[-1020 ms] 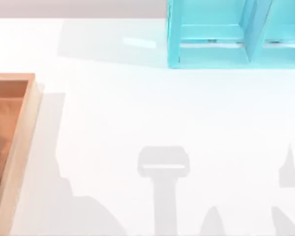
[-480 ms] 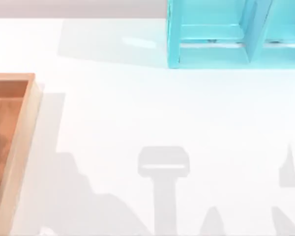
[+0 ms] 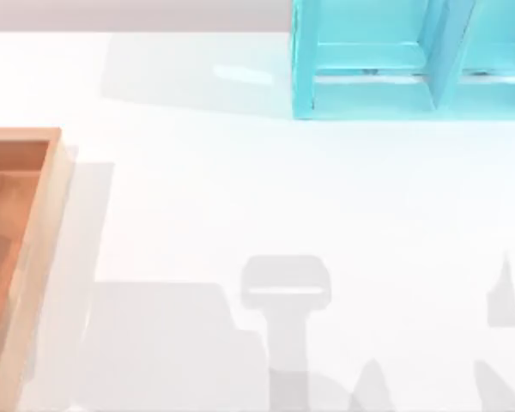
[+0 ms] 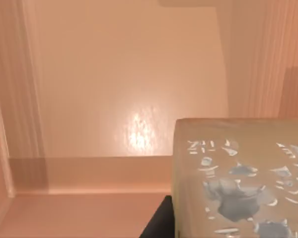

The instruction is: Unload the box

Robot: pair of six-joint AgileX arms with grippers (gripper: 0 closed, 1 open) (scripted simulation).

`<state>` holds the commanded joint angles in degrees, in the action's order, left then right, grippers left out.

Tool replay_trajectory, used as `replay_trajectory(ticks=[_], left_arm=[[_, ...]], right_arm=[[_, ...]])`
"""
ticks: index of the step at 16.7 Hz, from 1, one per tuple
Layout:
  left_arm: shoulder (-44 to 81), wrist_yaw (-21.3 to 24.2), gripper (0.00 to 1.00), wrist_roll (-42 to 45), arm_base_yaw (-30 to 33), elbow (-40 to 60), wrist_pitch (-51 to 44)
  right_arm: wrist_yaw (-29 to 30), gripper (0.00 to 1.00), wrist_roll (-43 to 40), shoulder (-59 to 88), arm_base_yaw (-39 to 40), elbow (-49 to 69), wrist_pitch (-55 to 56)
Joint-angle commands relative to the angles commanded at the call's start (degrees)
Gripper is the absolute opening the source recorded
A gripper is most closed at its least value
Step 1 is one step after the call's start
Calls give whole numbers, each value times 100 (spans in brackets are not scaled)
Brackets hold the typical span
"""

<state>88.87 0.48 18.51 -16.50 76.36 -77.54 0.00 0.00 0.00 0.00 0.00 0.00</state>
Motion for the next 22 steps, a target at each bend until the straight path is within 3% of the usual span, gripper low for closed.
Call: replay_trajectory(ticks=[6,9,12,19,22], left_arm=[[62,-4,0,-61,59,26,4],[365,-8,0,-597,616,162,85],[815,-18,0,-1660,1699,339,287],[1849,-45,0,-5035,5076,611,1094],[2109,-49,0,-6025,6058,619,1431]], right_arm=[[0,100,0,0,0,0,0],[0,100,0,0,0,0,0],[0,100,0,0,0,0,0],[0,100,0,0,0,0,0],[0,100,0,0,0,0,0]])
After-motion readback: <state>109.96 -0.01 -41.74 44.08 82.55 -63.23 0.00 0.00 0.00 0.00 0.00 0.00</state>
